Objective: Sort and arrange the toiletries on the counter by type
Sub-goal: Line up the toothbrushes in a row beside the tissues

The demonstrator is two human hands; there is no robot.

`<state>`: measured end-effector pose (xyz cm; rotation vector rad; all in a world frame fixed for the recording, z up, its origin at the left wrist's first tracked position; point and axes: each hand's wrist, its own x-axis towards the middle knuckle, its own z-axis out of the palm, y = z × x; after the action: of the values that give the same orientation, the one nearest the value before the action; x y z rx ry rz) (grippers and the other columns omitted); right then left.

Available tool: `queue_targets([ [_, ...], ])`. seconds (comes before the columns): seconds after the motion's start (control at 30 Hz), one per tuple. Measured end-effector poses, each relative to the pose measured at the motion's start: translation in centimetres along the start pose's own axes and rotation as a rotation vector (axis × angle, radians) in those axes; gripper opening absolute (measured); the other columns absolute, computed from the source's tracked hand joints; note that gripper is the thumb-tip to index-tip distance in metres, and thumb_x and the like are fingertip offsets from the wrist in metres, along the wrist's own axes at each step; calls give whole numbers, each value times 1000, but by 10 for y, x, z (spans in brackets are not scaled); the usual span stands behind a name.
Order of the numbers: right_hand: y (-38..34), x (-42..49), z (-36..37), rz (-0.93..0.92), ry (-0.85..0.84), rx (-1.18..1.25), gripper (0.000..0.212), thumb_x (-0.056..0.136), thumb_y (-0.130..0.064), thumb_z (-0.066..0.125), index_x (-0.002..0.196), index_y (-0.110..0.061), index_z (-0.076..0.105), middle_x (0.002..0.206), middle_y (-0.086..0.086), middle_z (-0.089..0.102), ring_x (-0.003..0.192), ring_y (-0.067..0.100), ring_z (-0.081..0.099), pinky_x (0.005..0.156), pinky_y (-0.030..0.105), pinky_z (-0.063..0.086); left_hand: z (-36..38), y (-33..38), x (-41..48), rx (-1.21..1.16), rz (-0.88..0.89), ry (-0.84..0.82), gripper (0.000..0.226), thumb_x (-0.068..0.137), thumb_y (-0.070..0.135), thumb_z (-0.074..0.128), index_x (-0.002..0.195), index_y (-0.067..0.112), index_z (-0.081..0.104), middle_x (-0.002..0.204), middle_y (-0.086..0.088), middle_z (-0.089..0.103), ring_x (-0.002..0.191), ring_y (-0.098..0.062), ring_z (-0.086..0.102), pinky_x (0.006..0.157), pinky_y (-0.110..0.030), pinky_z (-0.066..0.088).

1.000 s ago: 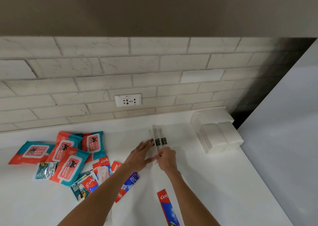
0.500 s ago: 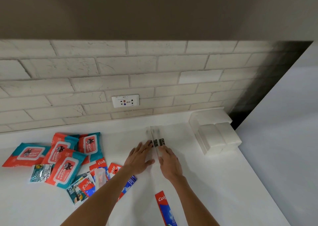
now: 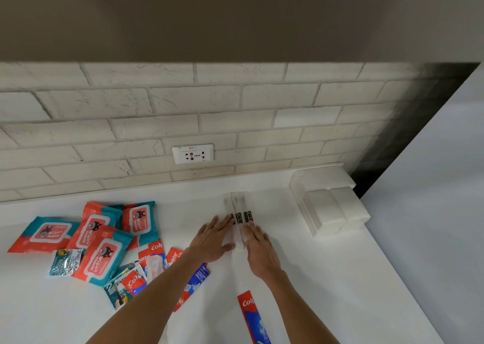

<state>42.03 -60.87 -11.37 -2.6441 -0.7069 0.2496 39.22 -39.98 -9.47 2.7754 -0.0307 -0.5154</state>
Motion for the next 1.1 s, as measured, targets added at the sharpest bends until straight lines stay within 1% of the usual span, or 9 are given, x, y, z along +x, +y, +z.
queue_targets([
  [0.27,-3,1,-1,14,-7,6,73,110,-8,50,171,-22,13,179,1,9,166,24,5,135,41,11,-6,10,-2,67,-7,27,81,101,59,44,164,35,-1,171,16,-9,159,-22,-5,128,-50,13],
  [0.4,-5,0,-1,7,-12,-3,76,109,-5,50,171,-25,10,180,1,5,166,23,2,135,42,9,-6,15,-4,80,-15,11,75,102,58,41,163,37,3,171,15,-7,159,-23,-4,127,-52,13],
  [0.57,-6,0,-3,10,-32,2,76,110,-6,51,171,-25,11,180,1,6,166,24,2,135,42,8,-8,15,-5,91,-10,-7,75,103,56,41,163,36,1,171,13,-9,159,-24,-7,127,-53,11],
  [0.73,-13,-1,-11,35,-35,-25,71,112,-15,50,171,-24,12,180,3,5,166,29,1,134,44,7,-14,17,-13,19,-10,59,78,103,48,46,164,31,1,171,12,-6,159,-22,-6,128,-49,14],
  [0.83,-28,-9,-15,43,20,47,60,115,-21,43,170,-19,20,179,4,10,166,28,5,135,46,14,-21,15,-32,-75,-59,192,72,103,39,52,164,27,15,171,7,17,159,-20,10,127,-45,23],
  [0.87,-35,-13,-15,42,40,81,57,115,-23,41,169,-19,23,178,3,13,166,26,7,135,44,16,-24,13,-41,-116,-93,241,67,103,36,54,162,27,23,167,5,28,157,-20,20,125,-44,28],
  [0.93,-52,-24,-14,35,69,139,54,115,-27,41,167,-20,29,177,2,21,165,22,11,134,40,21,-27,4,-64,-193,-187,334,52,103,33,54,153,28,43,155,2,48,144,-21,43,115,-42,43],
  [1.03,-77,-46,-9,35,71,207,52,115,-32,41,165,-22,35,174,1,29,164,19,18,131,38,29,-30,-13,-100,-269,-321,430,38,102,28,57,140,27,57,141,-1,59,120,-20,61,98,-39,56],
  [1.1,-93,-63,-3,33,34,221,51,115,-36,40,165,-24,36,174,-2,31,164,16,19,129,39,33,-26,-27,-124,-317,-418,430,35,101,26,60,136,25,60,140,-4,60,116,-21,64,91,-37,59],
])
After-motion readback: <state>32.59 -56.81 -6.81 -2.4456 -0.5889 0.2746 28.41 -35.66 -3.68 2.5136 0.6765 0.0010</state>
